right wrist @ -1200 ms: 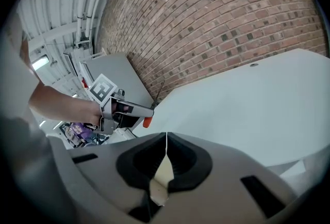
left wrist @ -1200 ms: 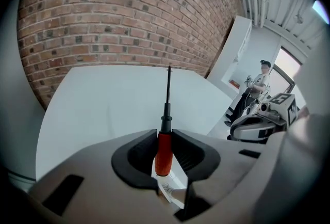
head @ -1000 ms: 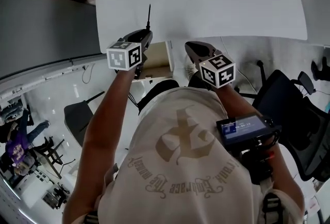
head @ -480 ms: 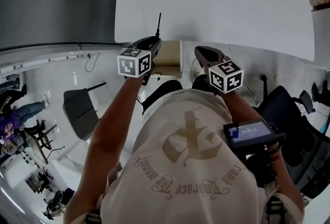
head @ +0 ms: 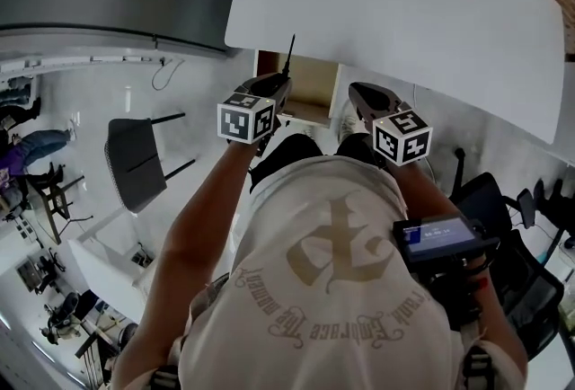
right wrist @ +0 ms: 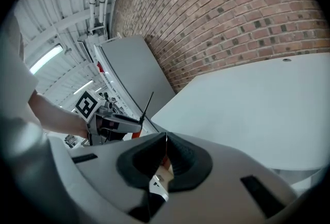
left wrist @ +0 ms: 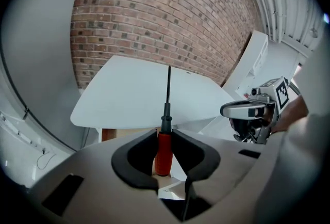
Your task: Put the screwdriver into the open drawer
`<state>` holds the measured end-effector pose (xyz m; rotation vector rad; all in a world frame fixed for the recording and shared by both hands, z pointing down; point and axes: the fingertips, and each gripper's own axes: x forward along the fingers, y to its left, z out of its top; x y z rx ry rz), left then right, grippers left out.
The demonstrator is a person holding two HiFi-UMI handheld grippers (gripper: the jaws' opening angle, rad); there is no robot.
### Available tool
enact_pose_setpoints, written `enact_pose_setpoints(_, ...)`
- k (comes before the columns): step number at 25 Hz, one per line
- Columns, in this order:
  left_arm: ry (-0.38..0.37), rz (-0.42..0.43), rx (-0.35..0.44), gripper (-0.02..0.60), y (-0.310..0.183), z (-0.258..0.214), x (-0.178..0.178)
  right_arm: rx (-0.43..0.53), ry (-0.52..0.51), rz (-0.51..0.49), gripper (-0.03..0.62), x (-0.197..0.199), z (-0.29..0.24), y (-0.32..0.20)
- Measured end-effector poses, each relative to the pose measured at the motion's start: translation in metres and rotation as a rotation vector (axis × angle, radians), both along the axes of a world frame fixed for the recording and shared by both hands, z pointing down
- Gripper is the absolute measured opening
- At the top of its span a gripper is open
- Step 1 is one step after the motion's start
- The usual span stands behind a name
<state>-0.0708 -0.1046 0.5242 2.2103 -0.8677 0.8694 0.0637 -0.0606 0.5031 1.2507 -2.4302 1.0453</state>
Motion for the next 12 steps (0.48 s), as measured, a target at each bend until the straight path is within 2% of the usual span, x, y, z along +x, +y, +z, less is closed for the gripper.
enact_pose_setpoints(8, 0.014, -0.083, -0.019, 0.098, 0.023, -0.005, -0.026, -0.012, 0.015, -0.085, 0.023, -0.024, -0.01, 0.002)
enact_pose_setpoints(12, 0.022, -0.119, -0.052, 0.098, 0.024, 0.018, -0.053, -0.031, 0.016, -0.128, 0.023, -0.055, 0.006, -0.01)
